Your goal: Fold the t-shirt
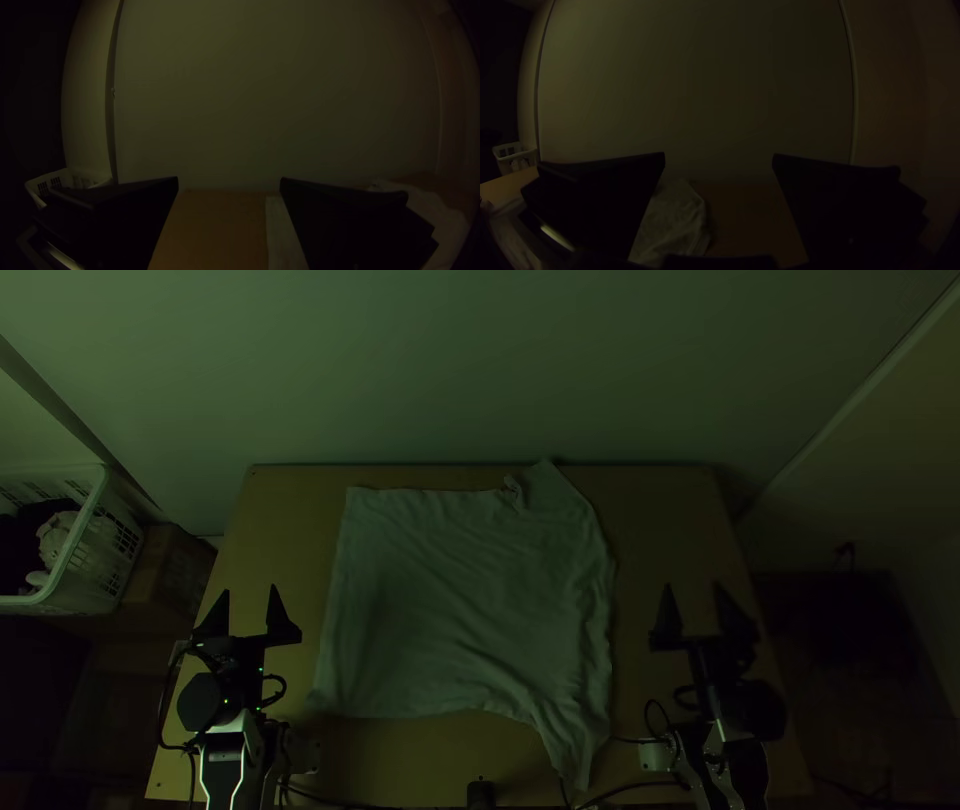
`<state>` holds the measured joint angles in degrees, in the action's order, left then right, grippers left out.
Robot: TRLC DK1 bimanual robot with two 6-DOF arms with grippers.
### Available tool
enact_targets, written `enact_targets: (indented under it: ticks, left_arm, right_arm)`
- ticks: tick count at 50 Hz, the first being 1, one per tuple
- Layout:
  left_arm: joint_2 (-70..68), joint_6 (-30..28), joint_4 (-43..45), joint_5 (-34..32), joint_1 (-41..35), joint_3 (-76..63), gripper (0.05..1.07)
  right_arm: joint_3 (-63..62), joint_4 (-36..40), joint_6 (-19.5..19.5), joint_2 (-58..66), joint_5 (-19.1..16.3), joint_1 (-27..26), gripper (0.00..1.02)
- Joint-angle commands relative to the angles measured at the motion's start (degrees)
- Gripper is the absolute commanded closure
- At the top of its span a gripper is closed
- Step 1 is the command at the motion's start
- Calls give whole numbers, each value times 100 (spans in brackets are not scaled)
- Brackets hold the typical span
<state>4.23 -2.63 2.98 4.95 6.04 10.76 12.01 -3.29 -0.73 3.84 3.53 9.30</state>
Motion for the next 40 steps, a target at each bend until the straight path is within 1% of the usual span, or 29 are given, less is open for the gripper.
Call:
enact_targets:
  ticks: [1, 10, 19, 34, 40]
  left_arm:
    - [632, -71, 229, -56, -33, 717, 9]
    - [1695, -53, 449, -56, -68, 1675, 9]
    - [2794, -53, 704, -56, -77, 2553, 9]
    - [4446, -44, 651, -56, -156, 4012, 9]
    - [5220, -35, 299, -56, -218, 4751, 9]
  right_arm:
    - [601, -251, 187, 592, -19, 46, 4]
    - [1532, -488, 284, 1647, -19, 63, 4]
    - [2376, -506, 390, 2737, -19, 90, 4]
    - [3738, -488, 398, 4503, -10, 81, 4]
    - [4398, -216, 328, 5259, -10, 81, 4]
